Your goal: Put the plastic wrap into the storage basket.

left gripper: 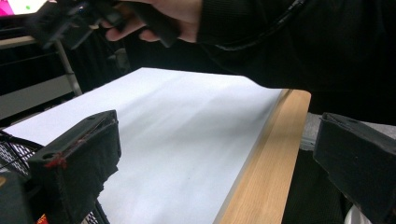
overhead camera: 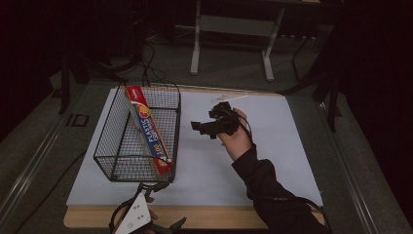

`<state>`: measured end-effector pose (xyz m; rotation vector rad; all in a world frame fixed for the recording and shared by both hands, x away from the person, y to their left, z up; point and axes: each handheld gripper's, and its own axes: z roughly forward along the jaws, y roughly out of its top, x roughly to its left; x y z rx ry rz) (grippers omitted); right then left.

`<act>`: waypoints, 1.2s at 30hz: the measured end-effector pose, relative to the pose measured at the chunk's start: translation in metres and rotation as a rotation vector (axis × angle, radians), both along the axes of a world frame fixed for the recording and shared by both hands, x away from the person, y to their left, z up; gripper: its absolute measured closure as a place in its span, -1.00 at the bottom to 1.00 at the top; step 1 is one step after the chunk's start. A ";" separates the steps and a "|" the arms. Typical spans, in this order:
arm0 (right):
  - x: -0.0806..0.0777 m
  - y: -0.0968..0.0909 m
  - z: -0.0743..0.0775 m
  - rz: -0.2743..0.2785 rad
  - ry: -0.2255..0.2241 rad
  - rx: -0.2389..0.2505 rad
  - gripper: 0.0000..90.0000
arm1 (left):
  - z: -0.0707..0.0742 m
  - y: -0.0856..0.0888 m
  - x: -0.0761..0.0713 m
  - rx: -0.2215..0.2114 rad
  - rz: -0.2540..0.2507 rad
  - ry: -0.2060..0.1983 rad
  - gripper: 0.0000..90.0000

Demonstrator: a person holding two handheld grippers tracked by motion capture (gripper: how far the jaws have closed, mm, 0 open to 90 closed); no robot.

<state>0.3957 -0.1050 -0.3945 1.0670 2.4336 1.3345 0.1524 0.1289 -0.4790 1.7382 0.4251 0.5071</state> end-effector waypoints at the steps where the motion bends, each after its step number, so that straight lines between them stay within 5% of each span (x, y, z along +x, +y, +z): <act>1: -0.001 -0.004 -0.001 -0.003 -0.003 0.000 -0.66 | 0.000 0.000 0.000 -0.001 0.000 0.000 -0.97; 13: -0.018 -0.059 -0.020 -0.021 -0.002 -0.004 -0.66 | 0.000 -0.001 0.000 -0.001 0.003 0.001 -0.97; 28: -0.053 -0.119 -0.049 -0.028 0.026 0.060 -0.66 | 0.000 -0.001 0.000 0.006 0.005 -0.002 -0.97; 36: -0.065 -0.139 -0.065 -0.044 0.030 0.021 -0.66 | 0.000 -0.002 -0.001 0.009 0.004 -0.004 -0.97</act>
